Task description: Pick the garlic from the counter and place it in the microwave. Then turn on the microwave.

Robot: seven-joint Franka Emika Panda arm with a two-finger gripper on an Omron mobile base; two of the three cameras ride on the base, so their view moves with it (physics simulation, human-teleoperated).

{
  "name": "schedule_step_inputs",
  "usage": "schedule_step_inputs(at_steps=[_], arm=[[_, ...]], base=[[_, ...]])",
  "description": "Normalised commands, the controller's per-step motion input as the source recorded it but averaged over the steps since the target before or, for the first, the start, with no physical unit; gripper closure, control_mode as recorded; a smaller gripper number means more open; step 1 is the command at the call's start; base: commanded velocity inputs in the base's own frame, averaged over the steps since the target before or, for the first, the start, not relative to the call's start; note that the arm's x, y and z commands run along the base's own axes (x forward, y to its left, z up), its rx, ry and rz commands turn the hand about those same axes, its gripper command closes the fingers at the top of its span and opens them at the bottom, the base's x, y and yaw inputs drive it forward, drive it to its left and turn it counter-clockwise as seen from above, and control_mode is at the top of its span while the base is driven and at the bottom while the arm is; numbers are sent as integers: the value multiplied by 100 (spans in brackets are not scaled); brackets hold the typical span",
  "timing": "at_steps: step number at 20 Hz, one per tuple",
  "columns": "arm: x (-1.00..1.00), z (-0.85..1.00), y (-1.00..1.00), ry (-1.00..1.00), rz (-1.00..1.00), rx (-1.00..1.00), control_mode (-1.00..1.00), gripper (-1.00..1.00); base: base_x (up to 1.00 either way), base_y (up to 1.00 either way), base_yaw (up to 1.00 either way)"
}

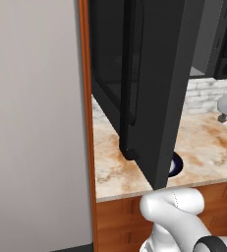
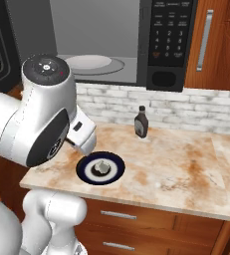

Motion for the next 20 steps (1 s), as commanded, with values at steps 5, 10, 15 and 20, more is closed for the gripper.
schedule_step_inputs(at_steps=[5, 10, 15, 20], arm=[[25, -27, 0, 2, 25, -8, -100, -100], [28, -30, 11, 0, 24, -15, -100, -100], [30, -29, 12, 3, 11, -3, -100, -100], [32, -28, 8, 4, 7, 0, -100, -100]], base=[[0, 0, 0], [0, 0, 0], [0, 0, 0], [0, 0, 0]])
